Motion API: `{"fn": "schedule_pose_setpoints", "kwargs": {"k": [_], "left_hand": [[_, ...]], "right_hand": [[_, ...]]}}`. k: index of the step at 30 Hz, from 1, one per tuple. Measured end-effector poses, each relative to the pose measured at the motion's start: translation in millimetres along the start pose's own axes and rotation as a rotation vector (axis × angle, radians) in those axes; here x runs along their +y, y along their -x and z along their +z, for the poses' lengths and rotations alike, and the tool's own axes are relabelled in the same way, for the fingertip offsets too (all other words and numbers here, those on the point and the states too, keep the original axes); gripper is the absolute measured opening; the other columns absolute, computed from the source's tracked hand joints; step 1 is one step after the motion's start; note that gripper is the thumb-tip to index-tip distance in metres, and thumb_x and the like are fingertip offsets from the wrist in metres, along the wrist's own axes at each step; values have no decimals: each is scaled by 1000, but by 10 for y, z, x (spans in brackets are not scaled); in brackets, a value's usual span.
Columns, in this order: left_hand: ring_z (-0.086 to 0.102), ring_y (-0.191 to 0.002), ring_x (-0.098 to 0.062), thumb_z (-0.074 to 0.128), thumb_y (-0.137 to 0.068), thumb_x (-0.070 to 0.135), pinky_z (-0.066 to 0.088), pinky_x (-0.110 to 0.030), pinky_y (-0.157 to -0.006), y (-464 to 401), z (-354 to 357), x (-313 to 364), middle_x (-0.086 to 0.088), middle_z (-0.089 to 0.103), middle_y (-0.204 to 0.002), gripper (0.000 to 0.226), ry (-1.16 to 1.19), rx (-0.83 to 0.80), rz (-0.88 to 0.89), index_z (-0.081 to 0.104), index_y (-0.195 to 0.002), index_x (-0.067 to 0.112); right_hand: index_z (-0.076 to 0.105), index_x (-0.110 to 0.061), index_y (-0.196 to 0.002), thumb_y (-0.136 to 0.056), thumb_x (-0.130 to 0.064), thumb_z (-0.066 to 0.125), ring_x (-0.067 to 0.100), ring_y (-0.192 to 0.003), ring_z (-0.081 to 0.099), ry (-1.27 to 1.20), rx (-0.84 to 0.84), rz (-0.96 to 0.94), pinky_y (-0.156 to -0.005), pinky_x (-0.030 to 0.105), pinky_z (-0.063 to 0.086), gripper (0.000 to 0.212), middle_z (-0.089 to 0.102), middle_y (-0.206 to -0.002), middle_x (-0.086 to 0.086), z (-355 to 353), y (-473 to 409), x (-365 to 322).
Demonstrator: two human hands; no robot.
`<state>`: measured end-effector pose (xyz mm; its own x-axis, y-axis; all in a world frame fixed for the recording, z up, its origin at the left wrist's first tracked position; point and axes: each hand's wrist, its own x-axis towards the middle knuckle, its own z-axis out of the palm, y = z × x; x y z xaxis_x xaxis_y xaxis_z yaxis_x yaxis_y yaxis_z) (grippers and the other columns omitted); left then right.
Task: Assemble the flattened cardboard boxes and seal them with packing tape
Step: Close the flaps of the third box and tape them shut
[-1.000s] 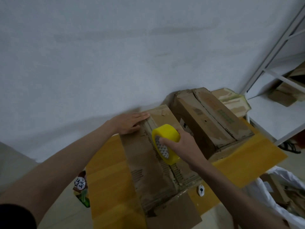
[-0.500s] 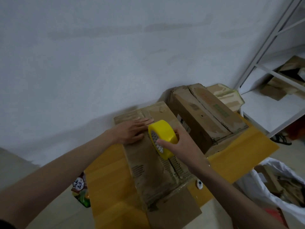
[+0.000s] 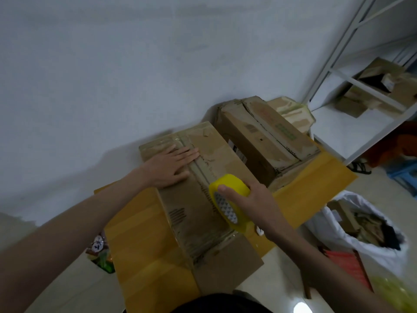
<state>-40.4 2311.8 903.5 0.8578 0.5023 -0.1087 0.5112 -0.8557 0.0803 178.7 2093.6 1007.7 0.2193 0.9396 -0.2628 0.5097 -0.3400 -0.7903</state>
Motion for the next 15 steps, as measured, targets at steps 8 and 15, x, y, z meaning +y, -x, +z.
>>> {"fn": "schedule_pose_setpoints", "kwargs": {"k": [8, 15], "left_hand": [[-13, -151, -6, 15, -100, 65, -6, -41, -124, 134, -44, 345, 11, -10, -166, 73, 58, 13, 125, -4, -159, 26], [-12, -152, -8, 30, -102, 61, 3, -41, -125, 232, 65, 616, 10, -7, -166, 74, 85, 86, 123, -4, -159, 27]], "right_hand": [[59, -29, -98, -83, -55, 68, 23, -95, 64, -147, -59, 39, -84, 52, 54, 32, 63, -108, 14, -10, 122, -79], [55, -35, -111, -71, -52, 83, 15, -95, 64, -170, 9, -28, -79, 49, 58, 51, 63, -106, -4, 51, 217, 226]]}}
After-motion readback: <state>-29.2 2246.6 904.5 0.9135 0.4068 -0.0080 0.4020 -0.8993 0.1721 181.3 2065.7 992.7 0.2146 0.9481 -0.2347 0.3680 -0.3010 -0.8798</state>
